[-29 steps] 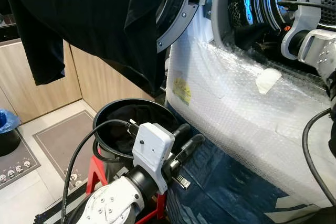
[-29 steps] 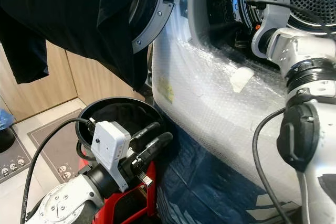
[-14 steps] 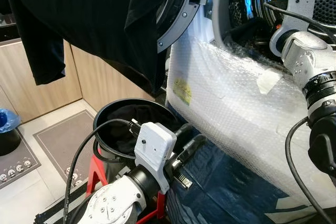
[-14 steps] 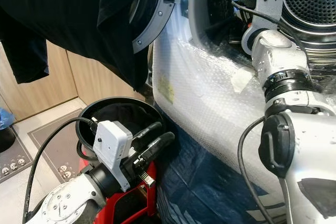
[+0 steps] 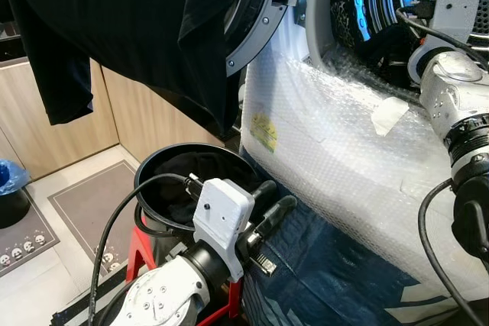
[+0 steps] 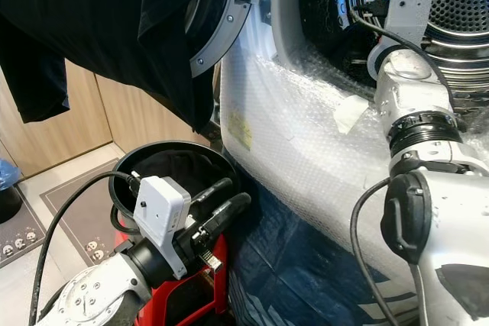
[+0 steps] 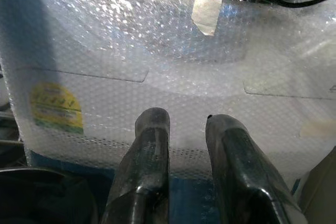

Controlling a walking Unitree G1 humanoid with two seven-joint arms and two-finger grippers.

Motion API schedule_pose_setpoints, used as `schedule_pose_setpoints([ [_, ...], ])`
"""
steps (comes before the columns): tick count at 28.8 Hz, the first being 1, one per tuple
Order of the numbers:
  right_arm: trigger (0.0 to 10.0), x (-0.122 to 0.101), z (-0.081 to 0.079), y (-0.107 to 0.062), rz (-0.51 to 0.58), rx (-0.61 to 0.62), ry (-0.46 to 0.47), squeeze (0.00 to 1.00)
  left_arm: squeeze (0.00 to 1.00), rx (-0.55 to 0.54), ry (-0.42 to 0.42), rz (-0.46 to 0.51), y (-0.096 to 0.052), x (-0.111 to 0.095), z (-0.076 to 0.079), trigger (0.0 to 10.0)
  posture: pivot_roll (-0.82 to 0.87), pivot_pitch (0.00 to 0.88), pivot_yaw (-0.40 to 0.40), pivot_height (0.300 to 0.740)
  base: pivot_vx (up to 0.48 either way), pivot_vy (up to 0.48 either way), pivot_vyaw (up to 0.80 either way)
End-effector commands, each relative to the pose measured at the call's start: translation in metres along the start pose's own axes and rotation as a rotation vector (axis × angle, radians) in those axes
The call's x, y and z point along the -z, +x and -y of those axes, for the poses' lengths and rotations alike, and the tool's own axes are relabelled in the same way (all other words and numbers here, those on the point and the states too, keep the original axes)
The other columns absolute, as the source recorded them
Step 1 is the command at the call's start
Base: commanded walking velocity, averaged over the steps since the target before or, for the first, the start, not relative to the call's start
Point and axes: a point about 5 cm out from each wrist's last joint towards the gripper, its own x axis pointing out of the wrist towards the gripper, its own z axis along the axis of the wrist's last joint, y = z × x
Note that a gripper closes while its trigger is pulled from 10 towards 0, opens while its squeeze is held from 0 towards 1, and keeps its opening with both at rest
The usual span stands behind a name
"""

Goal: Clothes washing

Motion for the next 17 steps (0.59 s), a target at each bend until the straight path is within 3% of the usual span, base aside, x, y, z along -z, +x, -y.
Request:
schedule_pose_setpoints([
  [1, 10.0, -0.012, -0.007, 0.000, 0.018, 0.006, 0.008, 0.00, 0.00, 0.029, -0.010, 0.010, -0.001, -0.003, 0.005, 10.0, 0.06, 0.056, -0.130, 0.740, 0.000, 0.000, 0.00],
  [3, 10.0, -0.014, -0.022, -0.002, 0.003, 0.028, 0.002, 0.00, 0.00, 0.034, -0.011, 0.007, -0.001, -0.003, 0.006, 10.0, 0.07, 0.062, -0.129, 0.740, 0.000, 0.000, 0.00],
  [6, 10.0, -0.016, -0.030, -0.003, 0.004, 0.037, -0.001, 0.00, 0.00, 0.036, -0.013, 0.005, -0.002, -0.004, 0.006, 10.0, 0.07, 0.065, -0.128, 0.740, 0.000, 0.000, 0.00],
  [9, 10.0, -0.021, -0.053, -0.006, 0.017, 0.015, -0.018, 0.00, 0.00, 0.027, -0.013, -0.002, -0.003, -0.004, 0.007, 10.0, 0.09, 0.071, -0.132, 0.740, 0.000, 0.000, 0.00],
  [17, 10.0, -0.024, -0.067, -0.009, 0.041, -0.009, -0.067, 0.00, 0.00, 0.013, -0.016, -0.009, -0.005, -0.004, 0.007, 10.0, 0.10, 0.078, -0.138, 0.740, 0.000, 0.000, 0.00],
])
